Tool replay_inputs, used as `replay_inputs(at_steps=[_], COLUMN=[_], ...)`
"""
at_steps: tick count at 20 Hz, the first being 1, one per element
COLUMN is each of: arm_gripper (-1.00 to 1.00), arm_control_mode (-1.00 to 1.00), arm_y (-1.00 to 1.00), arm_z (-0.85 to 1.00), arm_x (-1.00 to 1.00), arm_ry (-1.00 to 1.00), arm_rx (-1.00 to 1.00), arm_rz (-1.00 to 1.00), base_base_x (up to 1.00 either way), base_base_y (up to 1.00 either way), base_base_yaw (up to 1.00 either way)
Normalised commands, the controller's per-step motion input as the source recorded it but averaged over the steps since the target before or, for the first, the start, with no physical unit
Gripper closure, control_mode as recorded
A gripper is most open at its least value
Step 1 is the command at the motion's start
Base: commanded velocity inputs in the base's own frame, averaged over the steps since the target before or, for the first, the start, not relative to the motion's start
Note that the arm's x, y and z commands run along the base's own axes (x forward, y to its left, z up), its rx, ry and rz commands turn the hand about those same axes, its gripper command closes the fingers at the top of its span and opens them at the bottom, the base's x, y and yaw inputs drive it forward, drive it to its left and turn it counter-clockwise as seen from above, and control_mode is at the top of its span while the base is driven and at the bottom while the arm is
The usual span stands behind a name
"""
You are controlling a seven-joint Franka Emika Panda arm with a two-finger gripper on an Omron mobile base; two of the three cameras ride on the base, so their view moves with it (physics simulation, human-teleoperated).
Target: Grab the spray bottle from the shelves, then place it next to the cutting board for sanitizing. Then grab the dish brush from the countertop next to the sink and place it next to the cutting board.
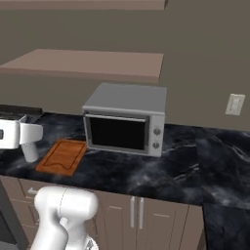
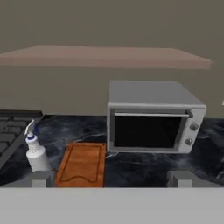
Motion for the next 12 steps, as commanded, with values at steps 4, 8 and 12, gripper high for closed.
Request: replay_inputs(at_steps=[4,8,12], arm_gripper=[-1.00,-1.00,-1.00], arm_control_mode=[1.00,1.00,1.00], arm_y=[0.00,0.00,0.00], arm_z=[0.00,0.00,0.00], arm_x=[0.00,0.00,0.00], arm_ry=[0.00,0.00,0.00], arm_rx=[0.00,0.00,0.00], arm_rz=[0.00,0.00,0.00], base_base_x=[-0.96,-0.63,-0.01], base_base_y=[-0.05,0.38,1.00], base_base_yaw=[0.00,0.00,0.03])
